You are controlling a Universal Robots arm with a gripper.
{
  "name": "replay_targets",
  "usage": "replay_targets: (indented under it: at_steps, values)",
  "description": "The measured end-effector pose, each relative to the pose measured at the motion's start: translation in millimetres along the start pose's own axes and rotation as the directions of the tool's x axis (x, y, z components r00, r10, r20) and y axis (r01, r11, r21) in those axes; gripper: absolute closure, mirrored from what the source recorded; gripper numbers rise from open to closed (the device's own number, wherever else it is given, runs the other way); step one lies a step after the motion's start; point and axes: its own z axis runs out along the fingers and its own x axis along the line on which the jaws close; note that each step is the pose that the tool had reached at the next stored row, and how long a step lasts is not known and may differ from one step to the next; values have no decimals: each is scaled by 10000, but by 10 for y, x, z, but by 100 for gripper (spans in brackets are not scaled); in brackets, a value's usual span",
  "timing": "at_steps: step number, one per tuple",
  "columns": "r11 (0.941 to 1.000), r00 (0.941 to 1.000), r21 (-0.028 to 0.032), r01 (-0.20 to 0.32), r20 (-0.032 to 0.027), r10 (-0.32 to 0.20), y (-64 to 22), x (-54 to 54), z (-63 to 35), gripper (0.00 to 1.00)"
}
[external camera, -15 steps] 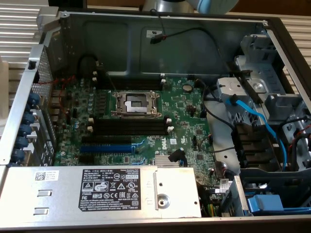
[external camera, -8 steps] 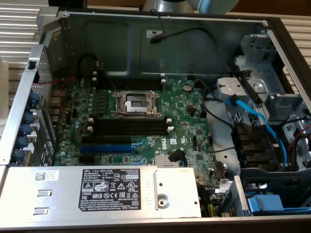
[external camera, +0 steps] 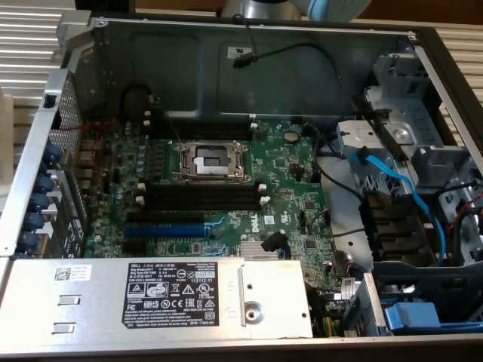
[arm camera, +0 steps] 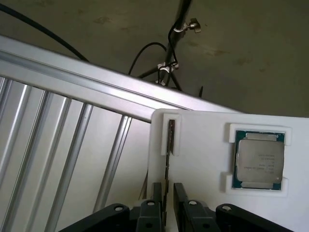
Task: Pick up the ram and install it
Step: 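Pick up the ram and move it above insertion slot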
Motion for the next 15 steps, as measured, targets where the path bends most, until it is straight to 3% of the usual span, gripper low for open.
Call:
replay_targets:
  at_steps: [12, 14, 15]
  values:
    - [10000, 10000, -4, 1, -10, -1, 0, 3, -1, 76]
    - [10000, 10000, -4, 1, -10, -1, 0, 3, -1, 85]
    - [10000, 10000, -4, 1, -10, -1, 0, 3, -1, 85]
